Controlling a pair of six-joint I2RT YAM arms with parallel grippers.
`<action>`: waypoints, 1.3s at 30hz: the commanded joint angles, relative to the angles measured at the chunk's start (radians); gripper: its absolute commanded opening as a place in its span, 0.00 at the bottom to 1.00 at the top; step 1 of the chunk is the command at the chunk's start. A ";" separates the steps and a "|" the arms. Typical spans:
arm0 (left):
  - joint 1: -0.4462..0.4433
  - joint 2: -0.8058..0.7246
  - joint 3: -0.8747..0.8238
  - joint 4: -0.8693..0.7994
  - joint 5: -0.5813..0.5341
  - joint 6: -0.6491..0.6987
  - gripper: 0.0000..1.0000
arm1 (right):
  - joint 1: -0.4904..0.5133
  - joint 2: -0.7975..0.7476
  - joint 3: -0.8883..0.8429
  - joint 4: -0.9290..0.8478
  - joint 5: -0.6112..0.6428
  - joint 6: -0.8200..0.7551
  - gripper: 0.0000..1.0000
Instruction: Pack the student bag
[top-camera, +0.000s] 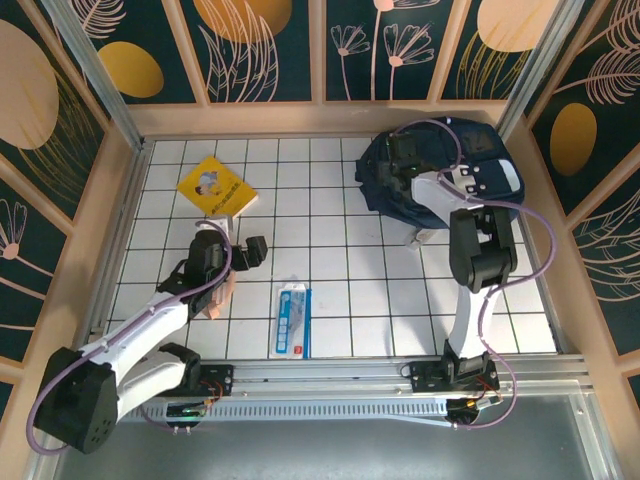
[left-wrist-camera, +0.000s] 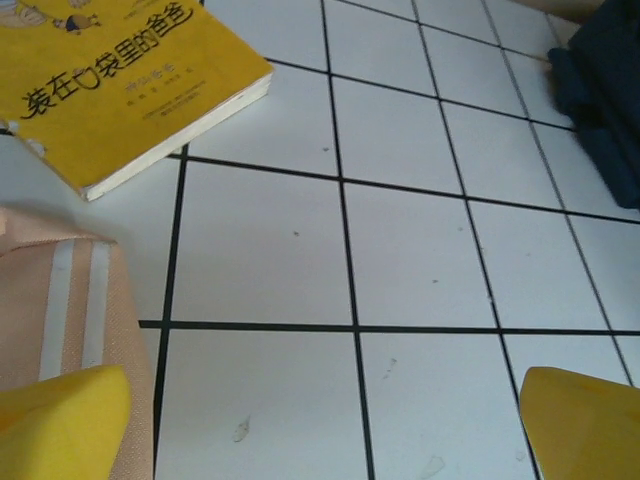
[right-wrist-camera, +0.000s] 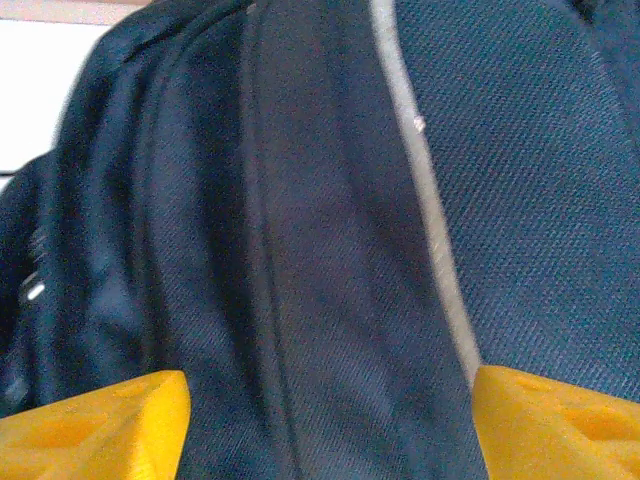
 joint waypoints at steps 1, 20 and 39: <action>-0.002 0.039 0.017 0.012 -0.047 -0.021 0.99 | -0.001 0.091 0.088 -0.060 0.125 -0.015 0.68; -0.002 0.046 0.006 0.028 -0.038 -0.025 0.99 | 0.000 -0.159 0.026 0.282 0.209 -0.606 0.00; -0.002 -0.066 -0.039 0.028 -0.073 -0.059 0.99 | 0.073 -0.396 0.042 0.513 -0.267 -1.055 0.00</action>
